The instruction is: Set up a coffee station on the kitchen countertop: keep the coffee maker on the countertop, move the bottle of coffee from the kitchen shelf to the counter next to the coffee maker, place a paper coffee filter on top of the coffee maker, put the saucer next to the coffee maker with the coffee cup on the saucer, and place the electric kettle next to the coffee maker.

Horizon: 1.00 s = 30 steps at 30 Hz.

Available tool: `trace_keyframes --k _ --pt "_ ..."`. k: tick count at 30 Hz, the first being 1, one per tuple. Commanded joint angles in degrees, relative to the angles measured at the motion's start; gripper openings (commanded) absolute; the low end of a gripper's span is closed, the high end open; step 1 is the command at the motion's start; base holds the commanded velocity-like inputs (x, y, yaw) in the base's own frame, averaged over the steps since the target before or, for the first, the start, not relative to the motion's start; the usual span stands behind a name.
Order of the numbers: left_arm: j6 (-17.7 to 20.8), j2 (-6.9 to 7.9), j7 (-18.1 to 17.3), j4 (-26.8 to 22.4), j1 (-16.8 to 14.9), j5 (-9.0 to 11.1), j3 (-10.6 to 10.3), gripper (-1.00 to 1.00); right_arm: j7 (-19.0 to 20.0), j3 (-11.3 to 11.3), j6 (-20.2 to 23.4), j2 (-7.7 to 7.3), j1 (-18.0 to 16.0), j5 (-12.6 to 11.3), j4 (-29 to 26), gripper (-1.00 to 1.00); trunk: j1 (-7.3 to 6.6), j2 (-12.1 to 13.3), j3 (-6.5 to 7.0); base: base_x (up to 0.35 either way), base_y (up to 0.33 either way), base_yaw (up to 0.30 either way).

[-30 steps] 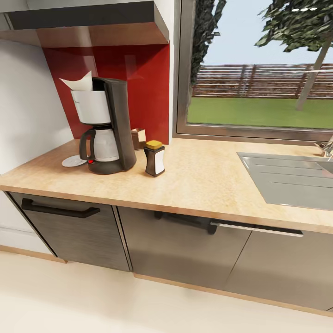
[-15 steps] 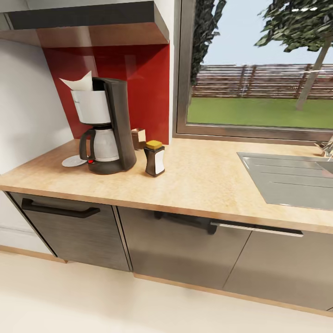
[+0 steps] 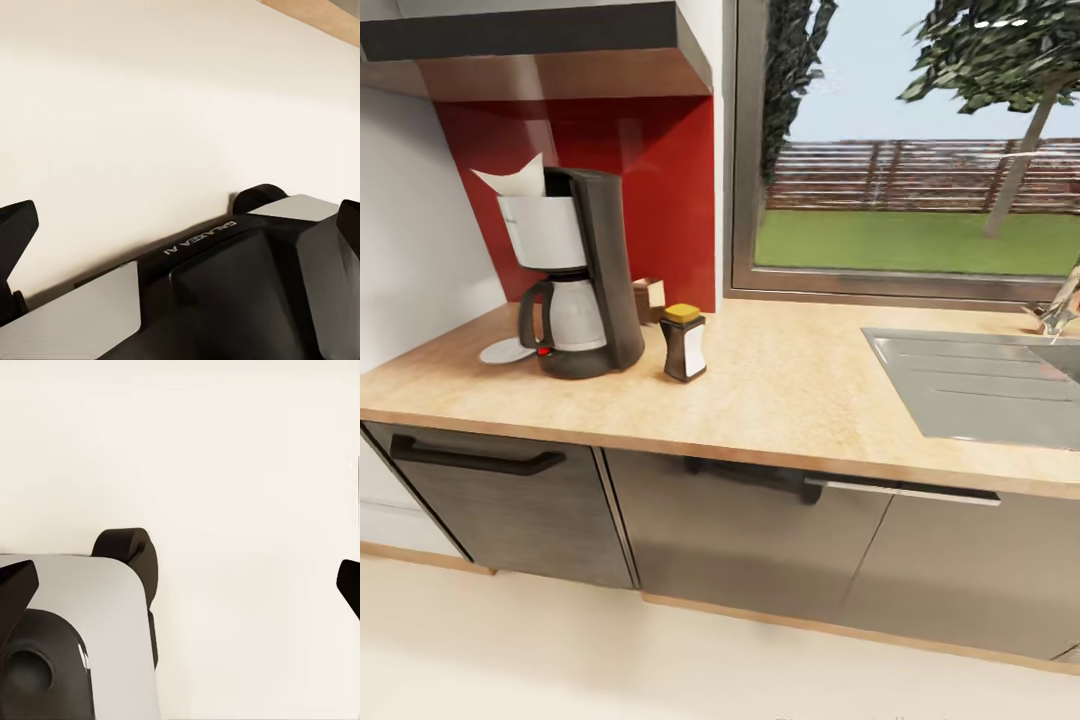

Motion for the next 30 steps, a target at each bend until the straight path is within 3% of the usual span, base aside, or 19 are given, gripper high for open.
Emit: trace_keyframes --k 1,22,30 --pt "-0.41 0.03 -0.07 0.00 -0.02 0.29 -0.44 1.00 0.31 0.49 -0.41 0.01 -0.11 -0.42 0.26 1.00 -0.01 -0.03 -0.05 0.000 0.000 -0.227" --pt "-0.41 0.06 -0.07 0.00 -0.02 0.29 0.58 1.00 0.31 0.47 -0.41 -0.01 -0.10 -0.43 0.26 1.00 -0.01 -0.03 -0.05 0.000 -0.001 -0.248" --pt "-0.41 0.05 -0.07 0.00 -0.01 0.29 0.62 1.00 0.31 0.47 -0.41 0.02 -0.11 -0.43 0.26 1.00 -0.01 -0.03 -0.05 0.000 -0.168 -0.209"
